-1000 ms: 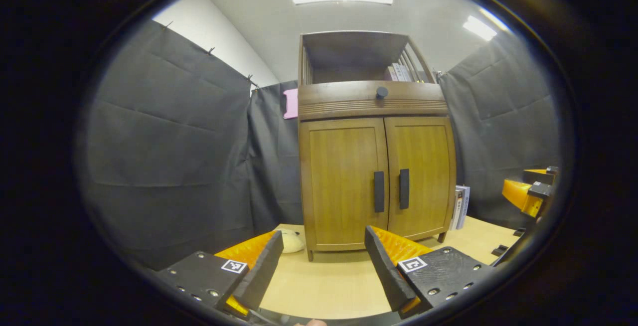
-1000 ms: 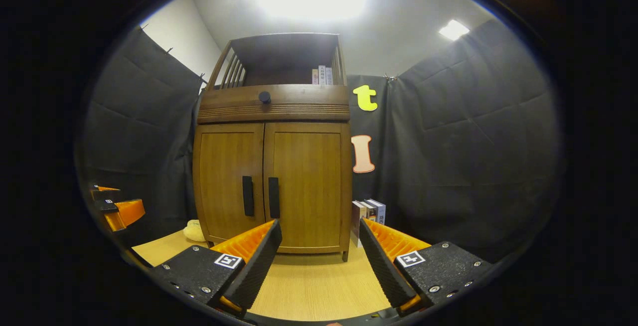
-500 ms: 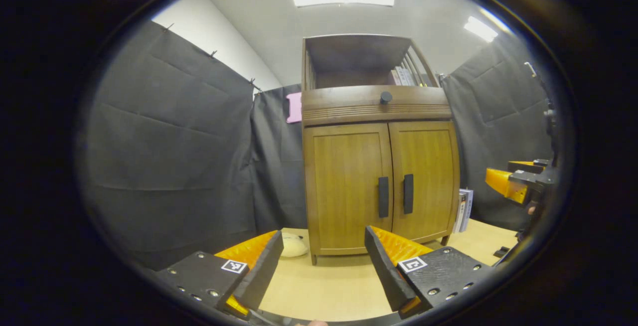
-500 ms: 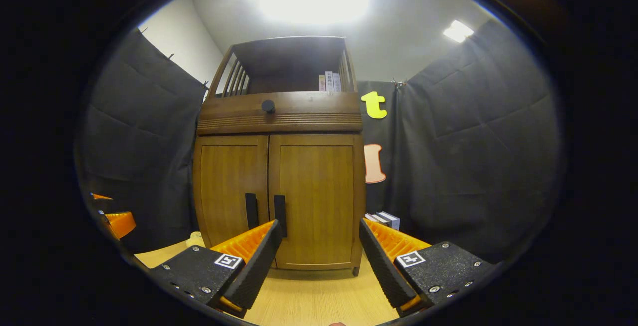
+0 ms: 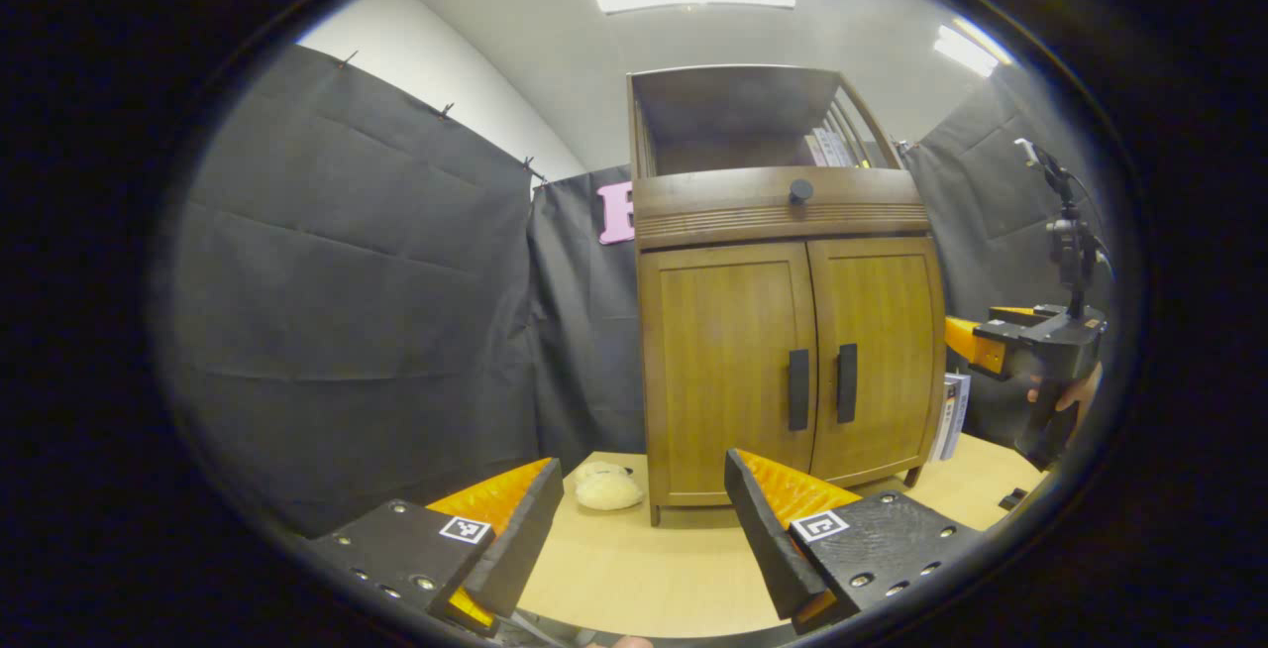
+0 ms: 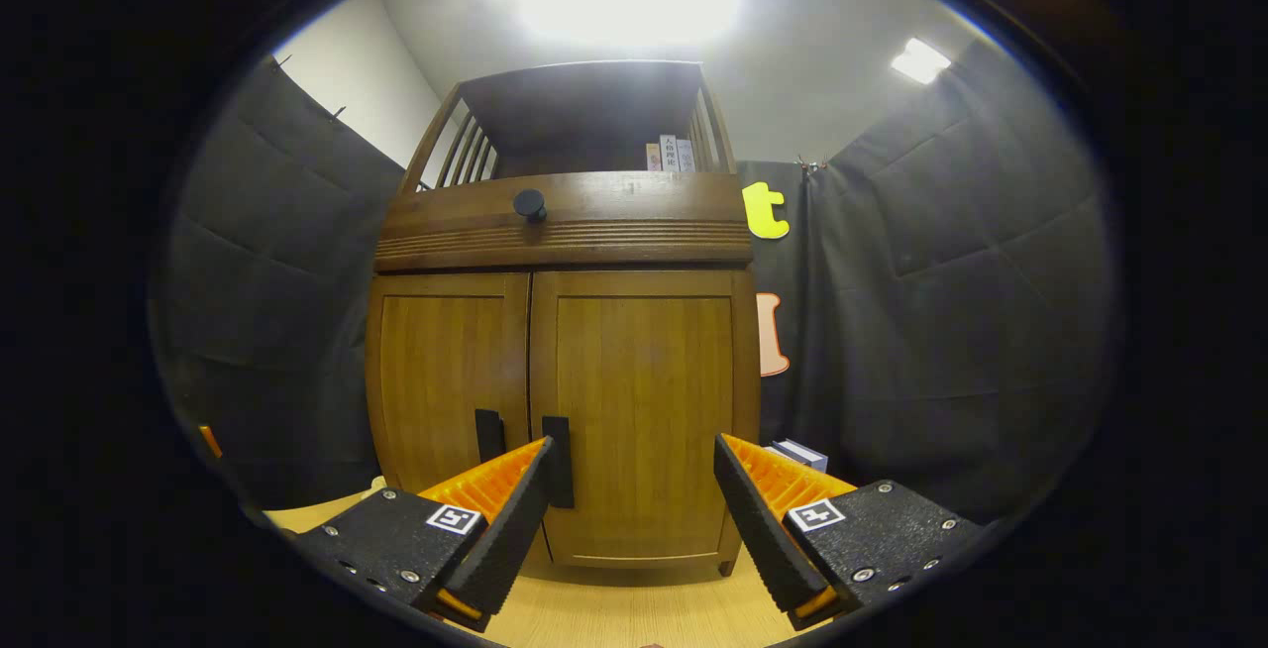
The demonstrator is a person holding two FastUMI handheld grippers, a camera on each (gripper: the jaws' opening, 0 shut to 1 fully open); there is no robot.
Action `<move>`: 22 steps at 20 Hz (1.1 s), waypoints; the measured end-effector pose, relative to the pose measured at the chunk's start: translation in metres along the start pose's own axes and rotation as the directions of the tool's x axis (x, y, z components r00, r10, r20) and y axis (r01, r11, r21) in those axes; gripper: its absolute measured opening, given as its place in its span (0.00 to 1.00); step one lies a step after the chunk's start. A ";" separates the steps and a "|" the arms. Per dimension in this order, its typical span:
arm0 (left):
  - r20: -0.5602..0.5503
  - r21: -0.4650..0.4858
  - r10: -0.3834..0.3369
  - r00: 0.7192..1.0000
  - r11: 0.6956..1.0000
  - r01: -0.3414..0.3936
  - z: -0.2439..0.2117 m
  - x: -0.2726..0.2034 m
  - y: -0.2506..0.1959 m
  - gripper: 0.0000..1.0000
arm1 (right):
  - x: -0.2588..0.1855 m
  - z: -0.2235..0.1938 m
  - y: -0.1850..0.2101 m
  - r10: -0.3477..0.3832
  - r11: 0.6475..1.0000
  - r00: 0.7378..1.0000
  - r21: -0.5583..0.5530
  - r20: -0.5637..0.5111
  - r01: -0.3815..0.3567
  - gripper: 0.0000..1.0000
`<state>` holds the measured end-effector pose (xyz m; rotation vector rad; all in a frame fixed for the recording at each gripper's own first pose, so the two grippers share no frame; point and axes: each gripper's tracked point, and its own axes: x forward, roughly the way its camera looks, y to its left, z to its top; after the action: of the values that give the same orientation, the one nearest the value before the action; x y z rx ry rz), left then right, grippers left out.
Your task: Open the right door of the double-door shoe cabinet with the right hand, and open the left door with the left hand.
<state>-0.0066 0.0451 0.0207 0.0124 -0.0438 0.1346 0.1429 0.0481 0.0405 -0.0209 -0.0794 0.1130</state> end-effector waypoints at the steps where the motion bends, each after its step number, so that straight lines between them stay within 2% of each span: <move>1: -0.001 0.002 0.012 1.000 1.000 -0.012 0.001 0.000 0.002 0.99 | 0.008 -0.001 0.004 0.007 1.000 1.000 0.000 0.000 -0.007 0.96; 2: -0.002 0.007 0.026 1.000 1.000 -0.026 0.001 -0.001 0.004 0.99 | 0.016 -0.003 0.007 0.013 1.000 1.000 -0.001 -0.001 -0.013 0.96; 3: -0.002 0.012 0.040 0.999 0.999 -0.040 0.002 -0.002 0.006 0.94 | 0.025 -0.004 0.011 0.019 1.000 1.000 -0.002 -0.003 -0.019 0.96; 4: -0.002 0.015 0.055 0.998 0.998 -0.055 0.002 -0.003 0.009 0.99 | 0.031 -0.005 0.014 0.027 1.000 1.000 0.002 -0.003 -0.027 0.96; 12: -0.005 0.028 0.131 0.991 0.991 -0.131 0.003 -0.008 0.017 0.99 | 0.086 -0.032 0.045 0.090 0.996 0.996 0.022 -0.027 -0.090 0.97; 15: -0.008 0.034 0.163 0.987 0.986 -0.163 0.005 -0.010 0.020 0.99 | 0.104 -0.046 0.053 0.101 0.994 0.993 0.053 -0.060 -0.098 0.96; 16: -0.014 0.036 0.173 0.985 0.984 -0.172 0.004 -0.011 0.020 0.94 | 0.112 -0.051 0.054 0.103 0.993 0.992 0.059 -0.073 -0.099 0.96; 22: -0.042 0.033 0.224 0.974 0.974 -0.223 0.002 -0.016 0.024 0.94 | 0.143 -0.088 0.066 0.117 0.990 0.978 0.093 -0.173 -0.102 0.96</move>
<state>-0.0252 0.0663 0.0218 0.0325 0.0025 0.3606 0.2844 0.1283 -0.0375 0.0481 0.1061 0.2242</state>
